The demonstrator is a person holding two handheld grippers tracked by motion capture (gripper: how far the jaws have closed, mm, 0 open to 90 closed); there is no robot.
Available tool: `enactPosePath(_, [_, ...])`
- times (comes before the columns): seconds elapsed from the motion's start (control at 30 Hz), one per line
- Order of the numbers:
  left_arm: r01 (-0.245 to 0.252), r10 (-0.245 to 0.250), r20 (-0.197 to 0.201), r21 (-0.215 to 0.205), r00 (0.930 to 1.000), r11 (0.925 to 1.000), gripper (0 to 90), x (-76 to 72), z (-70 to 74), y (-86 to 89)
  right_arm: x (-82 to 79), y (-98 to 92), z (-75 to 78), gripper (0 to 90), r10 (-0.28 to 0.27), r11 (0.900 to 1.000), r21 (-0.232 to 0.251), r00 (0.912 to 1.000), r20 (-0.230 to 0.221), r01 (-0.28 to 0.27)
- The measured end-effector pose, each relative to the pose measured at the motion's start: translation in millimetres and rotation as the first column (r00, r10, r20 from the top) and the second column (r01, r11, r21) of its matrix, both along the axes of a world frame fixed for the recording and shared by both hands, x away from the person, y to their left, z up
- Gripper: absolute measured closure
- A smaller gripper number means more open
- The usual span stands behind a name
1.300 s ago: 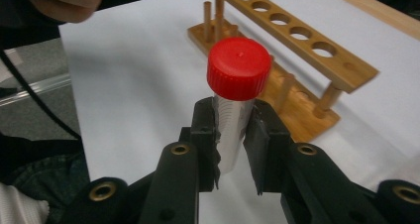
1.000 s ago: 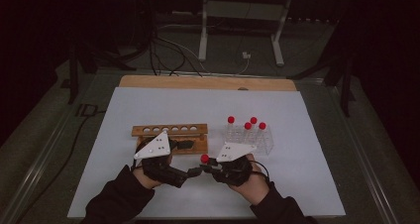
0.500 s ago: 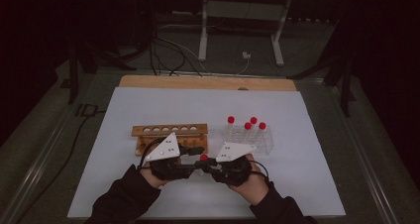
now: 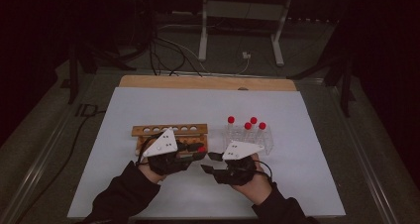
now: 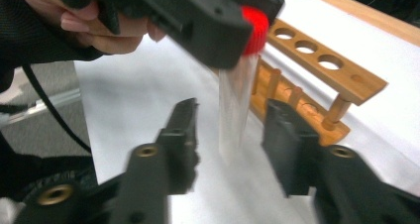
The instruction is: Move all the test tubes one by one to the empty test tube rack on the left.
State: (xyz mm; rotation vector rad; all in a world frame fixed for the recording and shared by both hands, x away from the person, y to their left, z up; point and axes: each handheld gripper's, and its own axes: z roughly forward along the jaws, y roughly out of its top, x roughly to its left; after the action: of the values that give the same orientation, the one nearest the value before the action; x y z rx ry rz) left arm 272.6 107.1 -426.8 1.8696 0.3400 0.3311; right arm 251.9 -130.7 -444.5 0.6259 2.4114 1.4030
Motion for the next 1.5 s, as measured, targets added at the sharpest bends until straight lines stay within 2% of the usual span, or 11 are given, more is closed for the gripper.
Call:
enactPosePath(0.27, [-0.074,0.074,0.031,-0.012,0.9968,0.9972,72.1,14.7,18.4,3.1,-1.7,-11.6,4.8,32.5,-0.032,0.998,0.059,0.9992,0.024,0.031])
enactPosePath(0.3, [-0.082,0.082,0.035,-0.010,0.9960,0.9966,72.1,16.6,20.8,3.2,-2.2,-13.3,6.2,22.7,-0.047,0.997,0.067,0.9983,0.034,0.044])
enactPosePath(0.33, [-0.086,0.087,0.037,-0.012,0.9956,0.9962,72.1,18.6,23.0,3.4,-2.4,-14.0,7.0,18.5,-0.053,0.996,0.067,0.9981,0.033,0.050])
enactPosePath(0.63, [-0.162,0.164,0.067,-0.042,0.9841,0.9860,72.1,40.3,41.8,4.2,-1.0,-20.4,12.5,1.5,-0.063,0.993,0.099,0.9977,0.027,0.060])
enactPosePath(0.7, [-0.167,0.170,0.066,-0.045,0.9832,0.9849,72.1,42.7,42.8,4.0,-1.8,-21.9,13.5,0.7,-0.054,0.993,0.105,0.9982,0.028,0.051])
enactPosePath(0.87, [-0.210,0.214,0.073,-0.053,0.9742,0.9762,72.1,55.4,44.9,4.0,-2.9,-24.0,15.0,0.0,-0.043,0.993,0.113,0.9984,0.036,0.039])
enactPosePath(0.9, [-0.232,0.236,0.075,-0.051,0.9689,0.9713,72.1,59.9,44.0,3.9,-3.3,-24.7,15.2,0.0,-0.039,0.993,0.117,0.9986,0.037,0.034])
enactPosePath(0.93, [-0.232,0.236,0.075,-0.051,0.9689,0.9713,72.1,59.9,44.0,3.9,-3.6,-25.0,15.5,0.0,-0.040,0.993,0.116,0.9984,0.041,0.035])
enactPosePath(1.13, [-0.273,0.275,0.073,-0.029,0.9588,0.9616,72.1,72.1,33.8,7.0,-5.0,-27.7,16.5,0.0,-0.041,0.992,0.121,0.9976,0.055,0.034])
enactPosePath(1.27, [-0.309,0.310,0.026,-0.043,0.9502,0.9500,72.1,83.1,20.6,12.9,-6.0,-28.5,15.7,0.0,-0.042,0.993,0.117,0.9973,0.060,0.035])
enactPosePath(1.5, [-0.321,0.321,-0.013,-0.025,0.9471,0.9467,72.1,87.6,3.4,8.9,-7.2,-30.8,13.1,0.0,-0.044,0.993,0.116,0.9974,0.057,0.037])
